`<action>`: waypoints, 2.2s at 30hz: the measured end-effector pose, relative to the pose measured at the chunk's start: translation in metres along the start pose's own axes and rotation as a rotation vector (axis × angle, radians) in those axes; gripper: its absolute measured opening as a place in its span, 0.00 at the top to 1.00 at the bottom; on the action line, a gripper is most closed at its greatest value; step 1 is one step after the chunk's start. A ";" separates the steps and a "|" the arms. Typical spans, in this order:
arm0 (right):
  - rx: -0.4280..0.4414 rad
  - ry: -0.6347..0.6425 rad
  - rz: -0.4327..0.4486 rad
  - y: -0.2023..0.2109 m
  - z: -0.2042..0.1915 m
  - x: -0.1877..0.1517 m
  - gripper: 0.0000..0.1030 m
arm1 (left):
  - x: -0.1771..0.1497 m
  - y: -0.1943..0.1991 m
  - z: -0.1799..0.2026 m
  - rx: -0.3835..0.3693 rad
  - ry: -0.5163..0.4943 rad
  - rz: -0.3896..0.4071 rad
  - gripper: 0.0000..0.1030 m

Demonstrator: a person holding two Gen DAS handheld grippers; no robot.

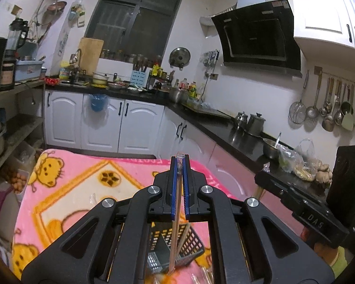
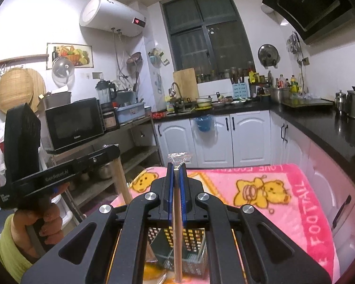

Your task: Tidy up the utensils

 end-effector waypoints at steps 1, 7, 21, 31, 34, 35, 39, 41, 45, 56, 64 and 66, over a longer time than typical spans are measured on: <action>-0.001 0.002 0.005 -0.001 0.000 0.003 0.95 | 0.003 0.000 -0.001 0.004 0.001 0.008 0.98; -0.002 0.014 0.037 -0.008 -0.005 0.018 0.95 | 0.009 -0.005 -0.007 0.012 0.012 0.024 0.98; -0.046 0.019 0.059 -0.033 0.002 0.022 0.95 | 0.005 -0.016 -0.022 0.023 0.044 0.035 0.98; -0.089 0.027 0.034 -0.054 0.006 0.001 0.95 | -0.011 -0.028 -0.033 0.034 0.060 0.016 0.98; -0.083 0.003 0.017 -0.062 0.009 -0.009 0.95 | -0.017 -0.032 -0.035 0.034 0.067 0.009 0.98; -0.080 -0.004 0.013 -0.064 0.010 -0.013 0.95 | -0.019 -0.034 -0.036 0.034 0.069 0.007 0.98; -0.078 -0.029 -0.006 -0.071 0.013 -0.027 0.95 | -0.030 -0.039 -0.037 0.036 0.068 -0.008 0.98; -0.077 -0.037 -0.018 -0.073 0.014 -0.034 0.95 | -0.035 -0.040 -0.037 0.035 0.065 -0.010 0.98; -0.081 -0.050 -0.038 -0.077 0.015 -0.047 0.95 | -0.044 -0.044 -0.037 0.042 0.060 -0.022 0.98; -0.081 -0.061 -0.076 -0.081 0.016 -0.071 0.95 | -0.067 -0.046 -0.047 0.041 0.097 -0.055 0.98; -0.084 -0.089 -0.107 -0.076 0.023 -0.085 0.94 | -0.079 -0.043 -0.050 0.051 0.099 -0.076 0.98; -0.085 -0.095 -0.114 -0.074 0.025 -0.088 0.94 | -0.081 -0.042 -0.051 0.053 0.102 -0.079 0.98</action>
Point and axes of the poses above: each gripper's, at about its wrist camera, not at the fingertips, and y roughly against the way its jaws point, z to its right, x to its top, the point moved 9 cm from there along -y, roughly the way its jaws point, and after that the axes turned 3 degrees about y, right-handed, at the moved point
